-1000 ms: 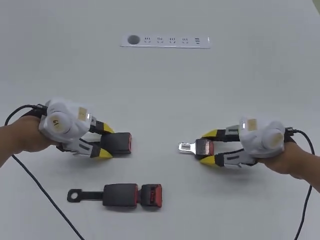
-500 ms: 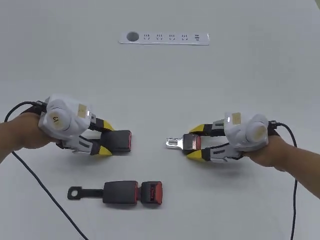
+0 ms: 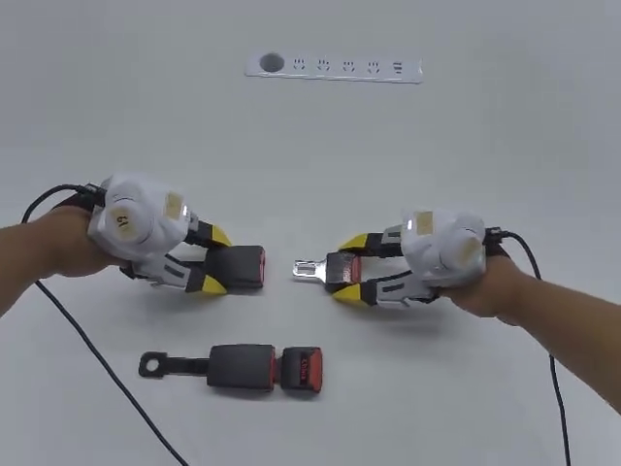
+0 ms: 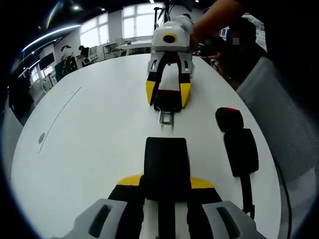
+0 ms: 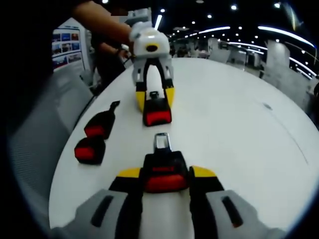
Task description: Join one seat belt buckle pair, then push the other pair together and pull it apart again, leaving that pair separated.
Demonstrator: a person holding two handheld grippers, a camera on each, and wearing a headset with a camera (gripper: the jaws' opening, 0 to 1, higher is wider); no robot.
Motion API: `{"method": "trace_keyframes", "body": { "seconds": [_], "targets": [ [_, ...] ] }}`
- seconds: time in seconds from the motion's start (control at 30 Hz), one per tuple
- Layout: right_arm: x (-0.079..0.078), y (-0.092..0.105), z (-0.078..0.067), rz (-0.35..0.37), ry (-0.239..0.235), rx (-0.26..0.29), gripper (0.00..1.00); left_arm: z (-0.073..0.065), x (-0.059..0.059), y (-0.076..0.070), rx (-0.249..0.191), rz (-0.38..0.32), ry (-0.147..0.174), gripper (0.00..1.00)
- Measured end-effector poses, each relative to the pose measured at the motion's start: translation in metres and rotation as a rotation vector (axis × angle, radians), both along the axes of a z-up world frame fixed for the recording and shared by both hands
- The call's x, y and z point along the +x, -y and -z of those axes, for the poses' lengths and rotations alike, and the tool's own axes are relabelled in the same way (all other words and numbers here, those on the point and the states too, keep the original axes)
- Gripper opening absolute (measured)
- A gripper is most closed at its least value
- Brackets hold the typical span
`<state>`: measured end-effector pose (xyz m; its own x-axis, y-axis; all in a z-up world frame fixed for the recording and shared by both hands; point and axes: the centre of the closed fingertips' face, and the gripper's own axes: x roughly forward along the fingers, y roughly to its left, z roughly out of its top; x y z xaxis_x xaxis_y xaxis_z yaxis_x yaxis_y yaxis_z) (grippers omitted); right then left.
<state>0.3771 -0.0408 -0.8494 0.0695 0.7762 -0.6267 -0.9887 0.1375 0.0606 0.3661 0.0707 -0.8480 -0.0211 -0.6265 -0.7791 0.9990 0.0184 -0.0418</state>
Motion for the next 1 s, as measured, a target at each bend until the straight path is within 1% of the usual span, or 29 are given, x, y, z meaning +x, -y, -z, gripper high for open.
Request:
{"method": "trace_keyframes", "body": {
  "seconds": [0.1,0.13,0.23,0.33,0.37,0.47,0.57,0.6,0.67,1.0],
  "targets": [
    [0.003,-0.008,0.001,0.000,-0.006,-0.009,0.36,0.000,0.000,0.000,0.000,-0.003,-0.002,0.33],
    [0.003,-0.013,0.001,-0.007,-0.007,-0.006,0.36,0.000,0.000,0.000,0.001,-0.007,-0.007,0.33],
    [0.006,-0.022,0.000,-0.015,-0.008,-0.010,0.36,0.000,0.000,0.000,0.012,-0.003,-0.004,0.33],
    [0.005,-0.032,0.001,-0.028,-0.006,-0.008,0.36,0.001,0.000,0.000,0.017,-0.003,-0.004,0.33],
    [0.007,-0.032,0.001,-0.037,-0.004,-0.015,0.36,0.001,0.000,-0.001,0.018,-0.002,-0.004,0.33],
    [0.006,-0.037,0.002,-0.046,-0.008,-0.017,0.36,0.001,0.000,0.000,0.025,0.004,-0.003,0.33],
    [0.007,-0.047,0.003,-0.055,-0.009,-0.029,0.36,0.002,-0.001,0.000,0.038,0.015,-0.001,0.33],
    [0.006,-0.045,0.003,-0.068,-0.004,-0.035,0.36,0.001,-0.001,0.000,0.038,0.018,0.001,0.33],
    [0.007,-0.044,0.003,-0.064,-0.008,-0.035,0.36,0.001,-0.001,0.000,0.039,0.021,0.003,0.33],
    [0.005,-0.051,0.005,-0.055,-0.004,-0.058,0.36,0.002,-0.001,0.000,0.059,0.032,0.013,0.33]
  ]
}}
